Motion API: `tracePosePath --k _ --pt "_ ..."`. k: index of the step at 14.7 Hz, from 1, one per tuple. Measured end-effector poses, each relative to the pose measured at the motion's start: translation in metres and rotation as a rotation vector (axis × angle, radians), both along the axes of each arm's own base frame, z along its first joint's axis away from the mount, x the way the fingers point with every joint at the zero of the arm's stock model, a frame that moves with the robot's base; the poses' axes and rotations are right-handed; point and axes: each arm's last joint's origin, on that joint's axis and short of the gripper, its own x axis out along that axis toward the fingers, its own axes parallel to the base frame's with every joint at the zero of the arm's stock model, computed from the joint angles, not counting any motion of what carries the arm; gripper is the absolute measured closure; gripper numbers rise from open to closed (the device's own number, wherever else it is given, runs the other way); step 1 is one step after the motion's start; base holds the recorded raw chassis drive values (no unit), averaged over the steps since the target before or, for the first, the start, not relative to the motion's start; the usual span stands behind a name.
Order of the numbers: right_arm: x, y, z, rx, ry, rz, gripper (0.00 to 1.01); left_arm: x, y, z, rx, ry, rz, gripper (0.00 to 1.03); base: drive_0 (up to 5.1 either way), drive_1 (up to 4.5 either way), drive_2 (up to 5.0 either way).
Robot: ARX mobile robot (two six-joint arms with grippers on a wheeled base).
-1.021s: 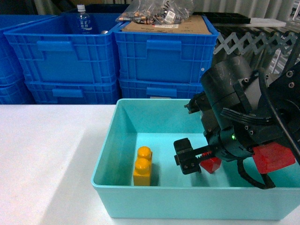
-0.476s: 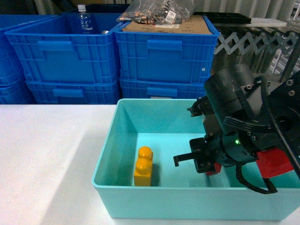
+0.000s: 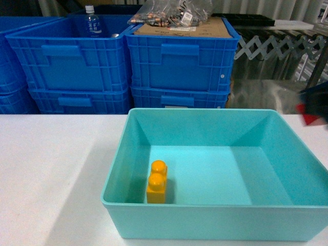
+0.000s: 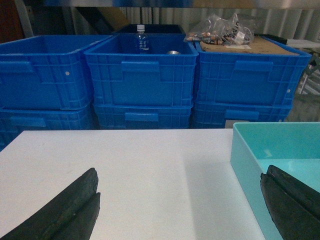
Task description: Pick red block from blue box to shelf
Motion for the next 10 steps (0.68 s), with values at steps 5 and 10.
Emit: tracePosePath --k 5,10 --pt "-0.107 -0.058 -0.021 -0.001 -0.367 -0.139 0.73 0.000 0.000 0.000 0.000 0.000 0.000 0.05 0.0 0.00 0.0" --pt "-0.114 -0.061 -0.025 -0.004 -0.365 -0.151 0.73 0.000 0.000 0.000 0.000 0.000 0.000 0.05 0.0 0.00 0.0"
